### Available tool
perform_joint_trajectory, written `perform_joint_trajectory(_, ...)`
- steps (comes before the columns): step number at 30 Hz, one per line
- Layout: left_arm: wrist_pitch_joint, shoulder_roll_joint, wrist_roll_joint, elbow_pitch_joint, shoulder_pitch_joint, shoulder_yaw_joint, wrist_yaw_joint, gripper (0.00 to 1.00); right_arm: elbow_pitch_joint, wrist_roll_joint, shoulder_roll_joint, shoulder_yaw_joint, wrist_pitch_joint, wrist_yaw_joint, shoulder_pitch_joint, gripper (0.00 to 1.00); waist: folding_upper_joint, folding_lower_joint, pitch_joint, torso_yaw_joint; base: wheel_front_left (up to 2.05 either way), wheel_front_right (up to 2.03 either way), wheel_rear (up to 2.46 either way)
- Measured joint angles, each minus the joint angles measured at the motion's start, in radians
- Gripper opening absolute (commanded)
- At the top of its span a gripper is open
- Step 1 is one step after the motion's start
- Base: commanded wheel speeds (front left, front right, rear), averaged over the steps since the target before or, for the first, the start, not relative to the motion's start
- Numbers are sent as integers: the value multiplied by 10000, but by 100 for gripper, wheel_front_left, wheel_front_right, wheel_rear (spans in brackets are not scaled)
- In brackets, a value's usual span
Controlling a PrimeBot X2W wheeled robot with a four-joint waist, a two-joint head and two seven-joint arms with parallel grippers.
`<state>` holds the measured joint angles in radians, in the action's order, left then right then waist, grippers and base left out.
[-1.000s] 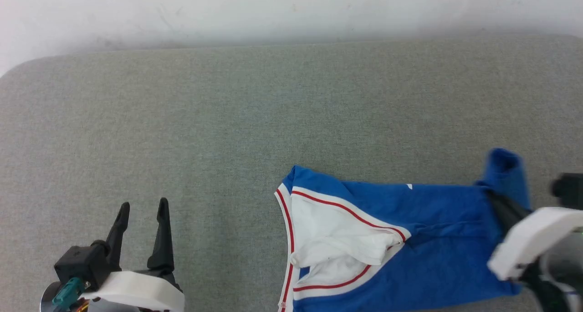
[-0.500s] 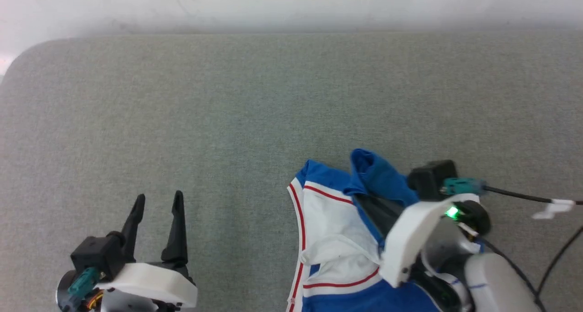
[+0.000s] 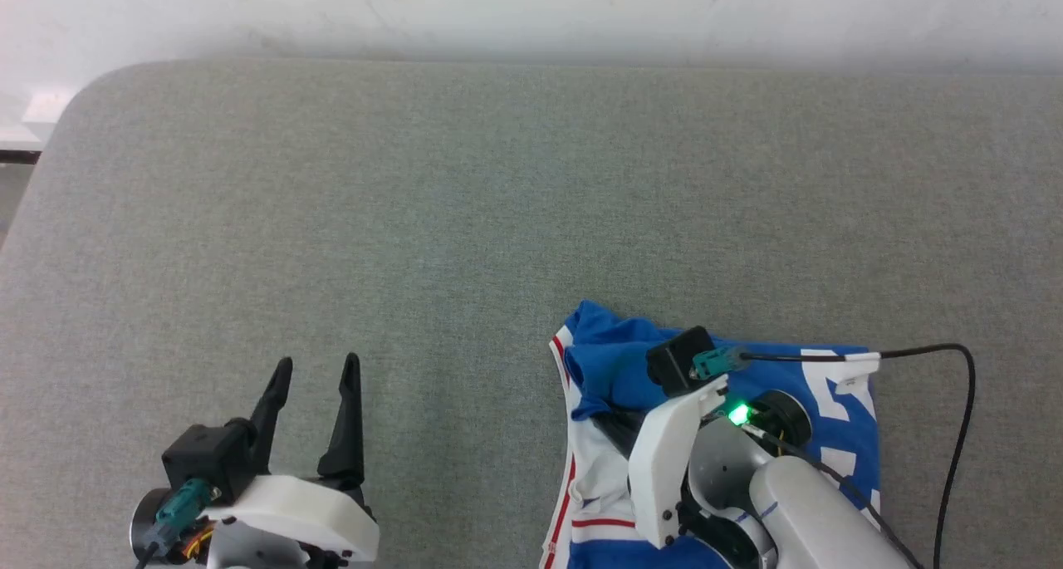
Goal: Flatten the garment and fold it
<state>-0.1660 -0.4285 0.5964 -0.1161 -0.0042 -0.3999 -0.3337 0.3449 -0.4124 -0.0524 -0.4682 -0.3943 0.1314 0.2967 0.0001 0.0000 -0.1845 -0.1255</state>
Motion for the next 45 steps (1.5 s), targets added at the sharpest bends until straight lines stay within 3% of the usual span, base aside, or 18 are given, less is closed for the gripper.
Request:
perform_joint_trajectory(1, 0, 17, 2, 46, 0, -19, 0, 100, 236, 111, 0, -36, -2, 0, 59, 2, 0, 0, 45, -16, 0, 0, 0)
perform_joint_trajectory(4, 59, 88, 31, 178, 0, -107, 82, 100, 736, 483, 58, -105, -40, 15, 198, 36, 0, -1, 190, -45, 0, 0, 0)
perform_joint_trajectory(5, 73, 113, 33, 236, 0, -146, 88, 100, 865, 610, 73, -144, -121, 17, 258, 54, 0, 0, 241, -46, 0, 0, 0)
perform_joint_trajectory(6, 77, 128, 36, 297, 0, -171, 113, 100, 943, 727, 104, -209, -228, 19, 303, 100, 0, -1, 295, -42, 0, 0, 0)
perform_joint_trajectory(12, 58, 146, 188, 464, 17, -173, 159, 100, 642, 548, 144, -495, -844, 15, 338, 100, -1, 0, 555, 173, 0, 0, 0)
perform_joint_trajectory(15, 25, 127, 213, 474, 30, -142, 159, 100, 132, 313, 96, -15, -874, 13, 337, 100, 0, -1, 648, 354, 0, 0, 0)
perform_joint_trajectory(24, -92, -84, 242, 199, 223, 48, 148, 100, -2322, 1751, 38, 3854, -594, 10, -867, 100, 0, 0, 576, 797, 0, 0, 0)
perform_joint_trajectory(30, -109, -105, 238, 25, 217, 63, 102, 100, -3708, 1521, -6, 5338, -911, 2, -2697, 100, 0, 0, 217, 971, 0, 0, 0)
perform_joint_trajectory(35, -119, -104, 238, 8, 183, 61, 71, 100, -3653, 993, -4, 5465, -1166, 0, -3097, 100, 0, 0, -61, 1102, 0, 0, 0)
perform_joint_trajectory(43, -19, -236, 88, -81, -37, 2, 69, 100, -2320, 731, -19, 5097, -1055, 0, -2692, 100, 0, 0, -208, 947, 0, 0, 0)
perform_joint_trajectory(44, 0, -242, 88, -86, -37, -10, 69, 100, -2153, 635, -29, 5058, -1053, 0, -2585, 49, 0, 0, -200, 911, 0, 0, 0)
perform_joint_trajectory(45, 21, -247, 88, -102, -39, -21, 69, 100, -2010, 619, -50, 4999, -1053, 0, -2510, 25, 0, 0, -185, 878, 0, 0, 0)
